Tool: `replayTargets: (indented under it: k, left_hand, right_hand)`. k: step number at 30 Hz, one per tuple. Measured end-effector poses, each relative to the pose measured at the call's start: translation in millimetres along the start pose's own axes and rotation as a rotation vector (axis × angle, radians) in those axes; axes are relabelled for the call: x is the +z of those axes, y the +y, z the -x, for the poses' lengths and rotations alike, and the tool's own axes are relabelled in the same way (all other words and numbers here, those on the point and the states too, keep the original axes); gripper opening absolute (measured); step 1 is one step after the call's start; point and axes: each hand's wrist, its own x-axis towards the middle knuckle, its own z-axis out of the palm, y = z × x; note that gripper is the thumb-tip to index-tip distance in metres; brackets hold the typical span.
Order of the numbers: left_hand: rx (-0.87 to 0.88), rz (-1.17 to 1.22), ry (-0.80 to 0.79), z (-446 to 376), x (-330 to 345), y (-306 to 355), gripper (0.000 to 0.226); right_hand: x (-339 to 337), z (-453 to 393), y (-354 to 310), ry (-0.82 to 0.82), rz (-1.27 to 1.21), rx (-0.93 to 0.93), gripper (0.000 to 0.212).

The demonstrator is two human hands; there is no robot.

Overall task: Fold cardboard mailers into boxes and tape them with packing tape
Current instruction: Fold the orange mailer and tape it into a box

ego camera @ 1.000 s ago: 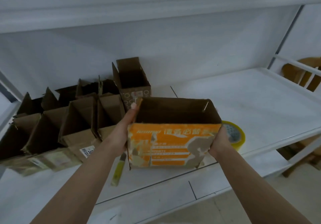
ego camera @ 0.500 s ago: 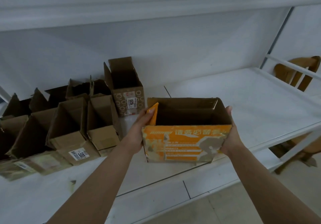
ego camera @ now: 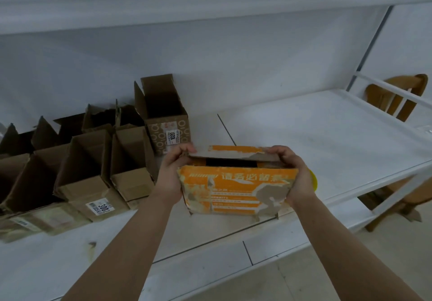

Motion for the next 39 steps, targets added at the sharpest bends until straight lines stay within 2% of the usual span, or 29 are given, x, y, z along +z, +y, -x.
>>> replayTargets:
  k: [3,6,9,12,14,16,20,23,25,27,29,31,33,34,36,38,39]
  left_hand:
    - [-0.074,0.057,0.024,4.3,2.6,0.5,0.035]
    - [-0.072,0.034,-0.042,9.3,0.6,2.3,0.043]
    - [-0.051,-0.089,-0.066,11.2,-5.6,4.0,0.050]
    - [-0.051,-0.291,0.072,9.9,-4.6,9.2,0.038]
    - [0.040,-0.423,0.173,7.2,-1.0,9.0,0.024]
    - [0.106,-0.559,0.221,3.6,2.7,7.8,0.023]
    - [0.198,-0.891,0.254,0.8,6.5,14.8,0.020]
    - [0.365,-1.021,0.307,3.9,18.2,33.5,0.020]
    - [0.402,-1.132,0.173,4.7,34.1,39.0,0.029]
    - [0.220,-1.451,-0.114,6.2,53.0,34.3,0.055]
    - [0.054,-1.759,-0.298,7.1,60.7,23.0,0.070]
    - [0.036,-1.826,-0.316,6.2,57.6,16.9,0.075]
    - [0.056,-1.825,-0.321,5.3,53.7,15.6,0.080]
    - [0.065,-1.832,-0.318,4.6,52.4,15.1,0.082]
    - [0.085,-1.850,-0.314,3.5,51.4,13.5,0.082]
    - [0.110,-1.858,-0.303,4.0,51.1,11.0,0.081]
    - [0.116,-1.854,-0.297,3.9,49.8,10.3,0.080]
  right_hand:
    - [3.7,-0.3,-0.9,0.076,0.013,0.033,0.039]
    - [5.0,-3.2,-2.4,0.126,0.137,-0.048,0.037]
    - [6.6,-4.7,-3.7,0.140,0.215,-0.082,0.037]
    - [6.1,-5.0,-6.4,0.098,0.149,0.024,0.049]
    - [-0.5,-5.3,-8.5,0.037,0.133,0.057,0.059]
    - [-7.0,-3.3,-11.8,-0.034,0.122,0.073,0.066]
    - [-11.0,0.4,-13.7,-0.133,0.331,0.045,0.040]
    - [-10.3,0.2,-13.1,-0.124,0.346,0.037,0.040]
    - [-9.0,1.5,-12.9,-0.134,0.368,0.030,0.039]
    - [-9.7,1.6,-16.3,-0.149,0.421,0.028,0.034]
    - [-18.4,-1.8,-24.9,-0.182,0.500,0.015,0.030]
    - [-35.0,-9.8,-37.2,-0.135,0.635,-0.025,0.022]
    - [-56.9,-17.6,-48.1,-0.041,0.900,-0.013,0.031]
    - [-67.0,-20.0,-51.8,-0.052,1.055,0.038,0.036]
    - [-83.2,-22.0,-52.1,-0.188,1.354,0.219,0.035]
    - [-92.9,-18.1,-42.5,-0.364,1.691,0.407,0.051]
    - [-95.9,-16.3,-35.1,-0.431,1.857,0.436,0.058]
